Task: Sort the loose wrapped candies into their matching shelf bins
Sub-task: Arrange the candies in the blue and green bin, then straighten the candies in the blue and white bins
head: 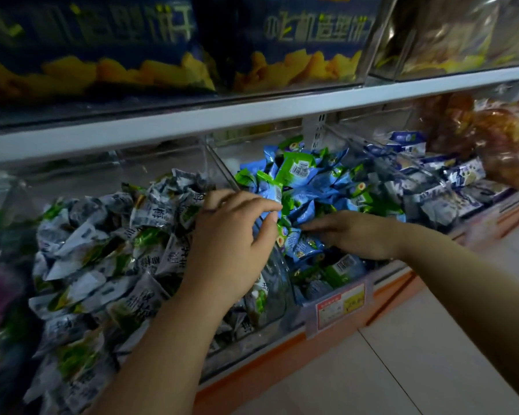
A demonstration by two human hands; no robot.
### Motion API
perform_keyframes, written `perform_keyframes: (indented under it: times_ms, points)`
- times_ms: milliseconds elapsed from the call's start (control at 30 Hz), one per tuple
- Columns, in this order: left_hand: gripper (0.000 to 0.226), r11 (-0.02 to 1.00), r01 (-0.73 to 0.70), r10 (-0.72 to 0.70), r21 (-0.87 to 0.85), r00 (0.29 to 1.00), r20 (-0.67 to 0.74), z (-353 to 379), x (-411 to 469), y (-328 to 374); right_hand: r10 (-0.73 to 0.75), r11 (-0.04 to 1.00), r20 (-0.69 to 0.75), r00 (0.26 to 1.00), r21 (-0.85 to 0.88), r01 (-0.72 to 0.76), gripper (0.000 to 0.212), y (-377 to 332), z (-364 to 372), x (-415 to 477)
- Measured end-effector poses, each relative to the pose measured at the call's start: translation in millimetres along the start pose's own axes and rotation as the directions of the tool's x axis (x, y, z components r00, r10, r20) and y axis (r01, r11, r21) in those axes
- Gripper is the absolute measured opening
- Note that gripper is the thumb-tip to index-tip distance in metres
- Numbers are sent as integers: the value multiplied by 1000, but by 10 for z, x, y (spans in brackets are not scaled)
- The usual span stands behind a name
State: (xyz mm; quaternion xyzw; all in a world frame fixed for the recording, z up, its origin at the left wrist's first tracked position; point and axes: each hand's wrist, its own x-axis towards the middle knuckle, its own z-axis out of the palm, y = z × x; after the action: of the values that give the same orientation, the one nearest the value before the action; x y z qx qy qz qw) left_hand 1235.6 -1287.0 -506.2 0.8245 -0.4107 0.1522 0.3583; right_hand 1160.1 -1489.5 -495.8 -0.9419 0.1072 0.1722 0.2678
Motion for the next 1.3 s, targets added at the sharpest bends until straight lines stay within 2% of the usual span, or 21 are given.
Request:
perform_keyframes:
  times_ms: [200,400,500,600,700,767,867,1033,1167,1233,1300]
  points:
    - [44,999,-37,37,-14,999,-2,6,-30,11,-6,998,-124,992,-69,-2,43,9,-9,-68]
    - [45,999,-35,35,-1,999,0,4,-28,15,-29,999,-289,957,15,35,43,38,-208,-217]
    - [46,1000,-24,24,13,1000,4,7,-27,27,-16,994,-400,917,90,57,32,25,-278,-249]
    - [46,1000,-20,20,16,1000,0,17,-21,33,20,999,-552,834,-11,-31,28,60,-243,-211]
    - [46,1000,-24,24,19,1000,-4,19,-27,29,38,986,-661,750,-96,-134,38,175,-172,-138]
    - [47,999,-27,27,21,1000,-6,14,-33,27,72,981,-632,771,-97,-171,51,235,-147,-98]
    - [46,999,-29,29,19,999,-20,10,-31,37,142,980,-469,872,-58,-191,66,223,-116,-69]
    - [38,999,-2,2,40,1000,23,-12,-41,72,127,991,-326,937,14,-130,56,25,17,-239]
    - [26,998,31,-36,54,995,98,-63,-44,118,53,998,-223,973,40,-45,35,-71,64,-497]
    - [26,995,57,-68,81,988,139,-98,-53,167,25,986,-255,967,168,19,30,-23,18,-679]
    - [25,993,66,-81,95,984,160,-134,-61,251,48,949,-407,912,302,85,26,83,-6,-874]
